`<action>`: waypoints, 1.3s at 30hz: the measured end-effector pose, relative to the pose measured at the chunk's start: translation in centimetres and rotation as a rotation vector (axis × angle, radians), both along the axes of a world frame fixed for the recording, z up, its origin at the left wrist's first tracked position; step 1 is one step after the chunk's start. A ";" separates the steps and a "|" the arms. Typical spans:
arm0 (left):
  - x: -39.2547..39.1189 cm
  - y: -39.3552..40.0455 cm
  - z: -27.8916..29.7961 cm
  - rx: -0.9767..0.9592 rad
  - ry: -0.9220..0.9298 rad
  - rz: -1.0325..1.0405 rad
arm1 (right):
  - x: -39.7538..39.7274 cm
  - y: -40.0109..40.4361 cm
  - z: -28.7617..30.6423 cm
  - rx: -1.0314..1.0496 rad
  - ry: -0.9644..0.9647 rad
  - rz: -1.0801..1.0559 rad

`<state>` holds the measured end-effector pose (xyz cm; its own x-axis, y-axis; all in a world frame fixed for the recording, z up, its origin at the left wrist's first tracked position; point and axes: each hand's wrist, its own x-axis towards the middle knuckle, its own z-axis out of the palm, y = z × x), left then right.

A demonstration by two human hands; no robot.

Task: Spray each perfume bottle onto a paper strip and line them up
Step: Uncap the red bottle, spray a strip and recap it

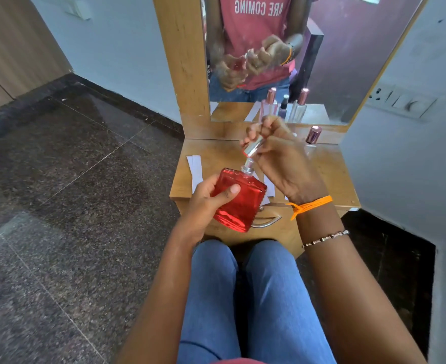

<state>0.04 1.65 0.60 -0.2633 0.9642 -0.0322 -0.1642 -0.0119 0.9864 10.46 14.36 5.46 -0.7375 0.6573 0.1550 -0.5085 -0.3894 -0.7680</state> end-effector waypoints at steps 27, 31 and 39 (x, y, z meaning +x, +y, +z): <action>-3.2 1.2 -1.6 -0.042 -0.102 0.123 | -5.0 1.7 -7.0 1.042 -0.650 0.035; -3.0 0.9 -1.9 0.002 -0.120 0.163 | -5.1 1.5 -6.8 1.161 -0.650 -0.096; -2.8 -0.1 -1.8 0.148 -0.124 0.269 | -6.0 2.2 -7.4 0.970 -0.792 -0.356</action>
